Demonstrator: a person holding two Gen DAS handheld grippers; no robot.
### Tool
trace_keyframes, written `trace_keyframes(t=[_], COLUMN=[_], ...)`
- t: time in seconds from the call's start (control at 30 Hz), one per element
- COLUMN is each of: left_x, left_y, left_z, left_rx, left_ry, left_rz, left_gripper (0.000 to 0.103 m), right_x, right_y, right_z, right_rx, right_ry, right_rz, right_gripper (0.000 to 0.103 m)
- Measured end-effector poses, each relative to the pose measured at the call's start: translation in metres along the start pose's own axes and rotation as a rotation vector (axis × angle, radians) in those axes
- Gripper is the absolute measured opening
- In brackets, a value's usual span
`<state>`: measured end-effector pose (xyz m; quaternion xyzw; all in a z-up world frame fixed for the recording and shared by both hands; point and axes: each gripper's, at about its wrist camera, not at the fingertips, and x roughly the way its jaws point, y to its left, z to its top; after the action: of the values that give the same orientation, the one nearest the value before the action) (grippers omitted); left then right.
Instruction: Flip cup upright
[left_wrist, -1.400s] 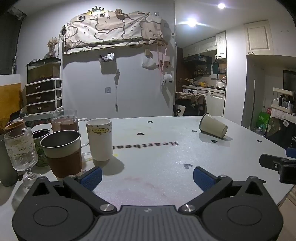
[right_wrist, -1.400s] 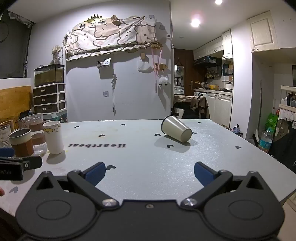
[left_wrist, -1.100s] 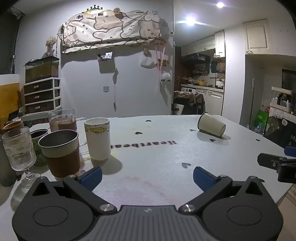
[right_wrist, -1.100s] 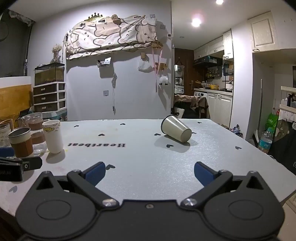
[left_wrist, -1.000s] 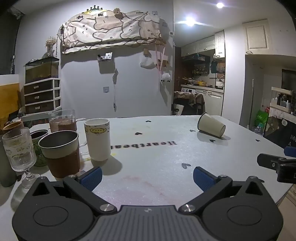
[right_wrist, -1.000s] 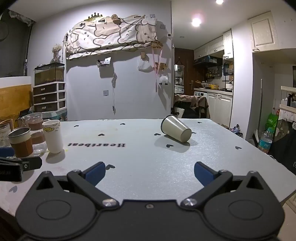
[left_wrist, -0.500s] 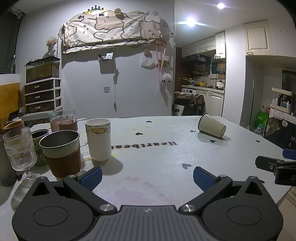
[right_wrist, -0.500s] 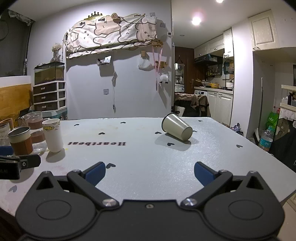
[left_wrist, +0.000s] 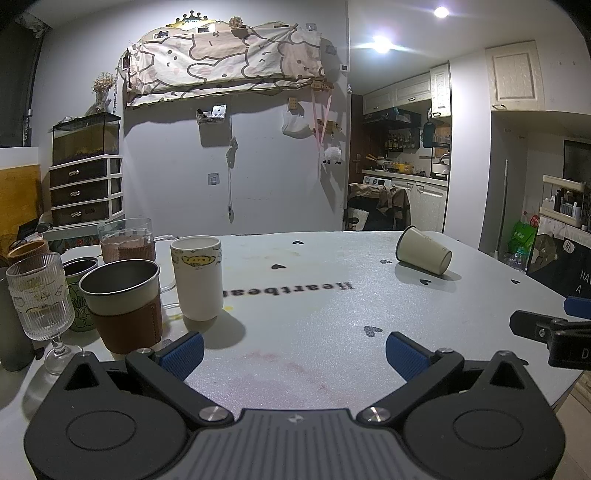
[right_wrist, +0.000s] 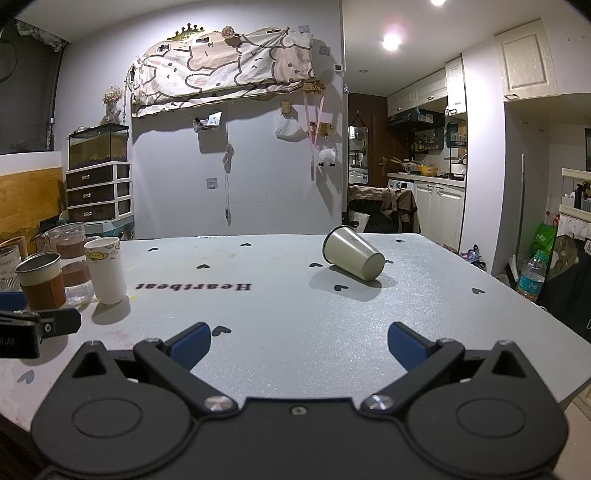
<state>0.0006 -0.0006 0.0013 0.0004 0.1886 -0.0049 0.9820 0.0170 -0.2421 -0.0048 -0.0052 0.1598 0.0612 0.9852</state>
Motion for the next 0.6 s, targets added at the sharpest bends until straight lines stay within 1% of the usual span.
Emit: trace_keyframes(t=[0.6], left_x=[-0.0001], left_y=[0.0009], left_z=[-0.0009], left_rx=[-0.002], left_ry=[0.001], left_rz=[0.0], left_gripper=[0.103], right_x=[0.0001], right_y=[0.0035], right_z=[-0.0007], right_rx=[0.002], right_ry=[0.004], right_rz=[0.0], right_gripper=[0.103])
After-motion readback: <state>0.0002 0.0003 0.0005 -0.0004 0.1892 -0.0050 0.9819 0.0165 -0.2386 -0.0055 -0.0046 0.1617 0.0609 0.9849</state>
